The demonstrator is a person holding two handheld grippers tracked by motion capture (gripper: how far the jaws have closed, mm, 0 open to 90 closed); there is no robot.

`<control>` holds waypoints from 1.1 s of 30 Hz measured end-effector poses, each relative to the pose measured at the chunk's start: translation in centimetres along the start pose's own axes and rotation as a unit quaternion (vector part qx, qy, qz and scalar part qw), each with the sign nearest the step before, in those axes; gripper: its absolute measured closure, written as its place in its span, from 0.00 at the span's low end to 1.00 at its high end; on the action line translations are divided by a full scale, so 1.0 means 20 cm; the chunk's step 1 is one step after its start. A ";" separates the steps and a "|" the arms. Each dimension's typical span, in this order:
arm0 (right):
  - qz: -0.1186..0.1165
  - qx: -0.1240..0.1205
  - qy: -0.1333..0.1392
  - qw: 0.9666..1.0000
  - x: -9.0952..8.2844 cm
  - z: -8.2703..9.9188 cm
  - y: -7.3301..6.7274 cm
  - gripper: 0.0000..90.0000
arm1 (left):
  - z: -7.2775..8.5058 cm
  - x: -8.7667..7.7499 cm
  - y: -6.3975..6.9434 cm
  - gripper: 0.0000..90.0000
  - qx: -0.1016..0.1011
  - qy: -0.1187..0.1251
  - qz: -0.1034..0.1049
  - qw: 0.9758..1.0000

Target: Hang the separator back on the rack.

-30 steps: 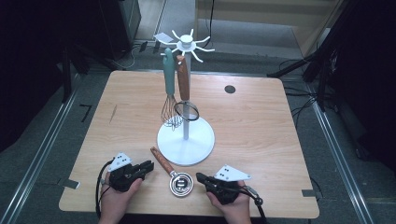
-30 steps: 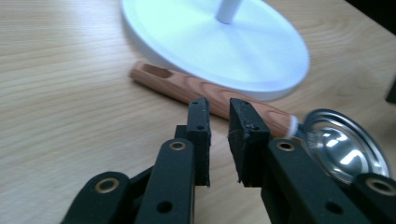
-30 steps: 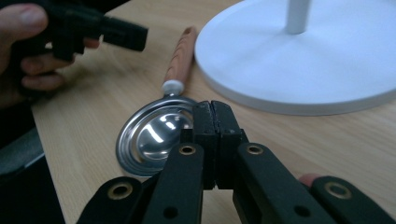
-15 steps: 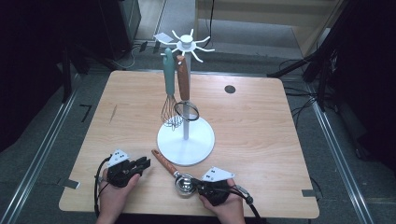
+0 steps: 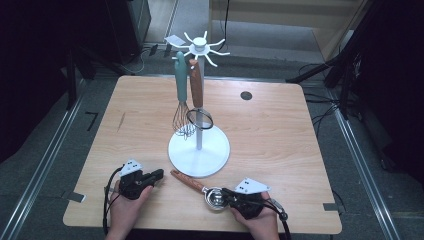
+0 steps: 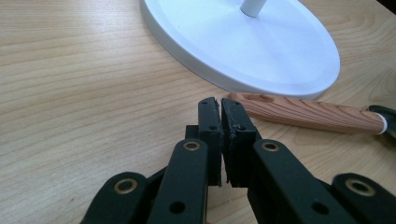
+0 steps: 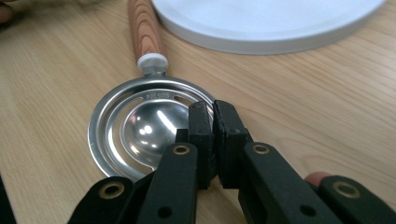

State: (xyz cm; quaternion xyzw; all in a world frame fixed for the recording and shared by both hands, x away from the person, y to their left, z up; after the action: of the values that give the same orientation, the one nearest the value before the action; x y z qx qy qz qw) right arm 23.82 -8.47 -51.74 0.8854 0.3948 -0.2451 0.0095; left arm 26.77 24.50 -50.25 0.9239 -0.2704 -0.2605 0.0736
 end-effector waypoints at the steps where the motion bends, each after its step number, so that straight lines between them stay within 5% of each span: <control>1: 0.003 0.000 0.000 1.000 -0.01 0.00 0.02 0.97 | 0.00 0.01 0.01 0.98 -0.001 -0.002 0.003 1.000; 8: 0.047 0.005 -0.001 0.999 -0.09 0.02 0.14 0.97 | 0.01 0.03 0.05 0.96 0.009 -0.010 0.017 1.000; 25: 0.121 0.038 0.004 0.992 -0.24 0.06 0.39 0.98 | 0.00 0.00 0.01 0.96 0.007 -0.004 0.014 1.000; 30: 0.114 0.039 0.010 0.993 -0.27 0.04 0.40 0.93 | 0.00 -0.01 0.01 0.94 0.007 0.000 0.013 1.000; 33: 0.093 0.018 0.017 0.995 -0.28 0.00 0.38 0.88 | 0.00 -0.01 0.01 0.92 0.009 0.003 0.011 1.000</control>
State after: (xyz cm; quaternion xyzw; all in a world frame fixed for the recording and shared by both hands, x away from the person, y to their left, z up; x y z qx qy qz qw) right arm 26.06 -17.60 -50.58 0.9221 0.3069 -0.2353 0.0099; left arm 26.50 24.55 -50.12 0.9223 -0.2829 -0.2542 0.0693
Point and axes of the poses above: each handheld gripper's, and its own axes: x roughly forward along the jaws, z roughly out of its underside, y roughly to its right, the point moved 2 cm from there along x, roughly forward along the jaws, and after that the axes turned 11 degrees about y, right-handed, at the moved point
